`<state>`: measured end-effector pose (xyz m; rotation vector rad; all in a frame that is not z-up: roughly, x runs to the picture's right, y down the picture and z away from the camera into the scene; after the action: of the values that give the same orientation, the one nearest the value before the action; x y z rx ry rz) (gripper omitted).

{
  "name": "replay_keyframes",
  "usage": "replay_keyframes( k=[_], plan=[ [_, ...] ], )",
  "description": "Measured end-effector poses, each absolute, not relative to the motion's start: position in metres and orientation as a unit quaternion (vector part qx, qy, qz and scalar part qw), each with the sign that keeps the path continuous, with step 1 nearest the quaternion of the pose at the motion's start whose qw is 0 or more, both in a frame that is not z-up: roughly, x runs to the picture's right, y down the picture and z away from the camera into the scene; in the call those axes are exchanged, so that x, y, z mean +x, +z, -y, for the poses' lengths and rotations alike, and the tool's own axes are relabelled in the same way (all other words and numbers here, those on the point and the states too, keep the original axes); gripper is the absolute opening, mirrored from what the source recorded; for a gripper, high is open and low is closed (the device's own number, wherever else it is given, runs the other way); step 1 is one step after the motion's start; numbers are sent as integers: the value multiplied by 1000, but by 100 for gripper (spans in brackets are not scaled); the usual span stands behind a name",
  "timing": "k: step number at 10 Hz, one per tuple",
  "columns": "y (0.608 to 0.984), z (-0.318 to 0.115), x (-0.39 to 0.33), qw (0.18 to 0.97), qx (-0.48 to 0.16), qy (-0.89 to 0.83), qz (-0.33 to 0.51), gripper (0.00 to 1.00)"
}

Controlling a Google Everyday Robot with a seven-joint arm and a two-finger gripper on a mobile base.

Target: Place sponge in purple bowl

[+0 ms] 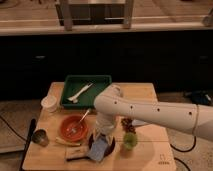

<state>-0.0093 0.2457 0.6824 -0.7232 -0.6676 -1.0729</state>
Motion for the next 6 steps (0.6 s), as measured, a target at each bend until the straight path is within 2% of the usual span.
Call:
replay_keyframes(
  k=[6],
  plan=[
    [684,-240,-6,746,-329,-490,309,80]
  ],
)
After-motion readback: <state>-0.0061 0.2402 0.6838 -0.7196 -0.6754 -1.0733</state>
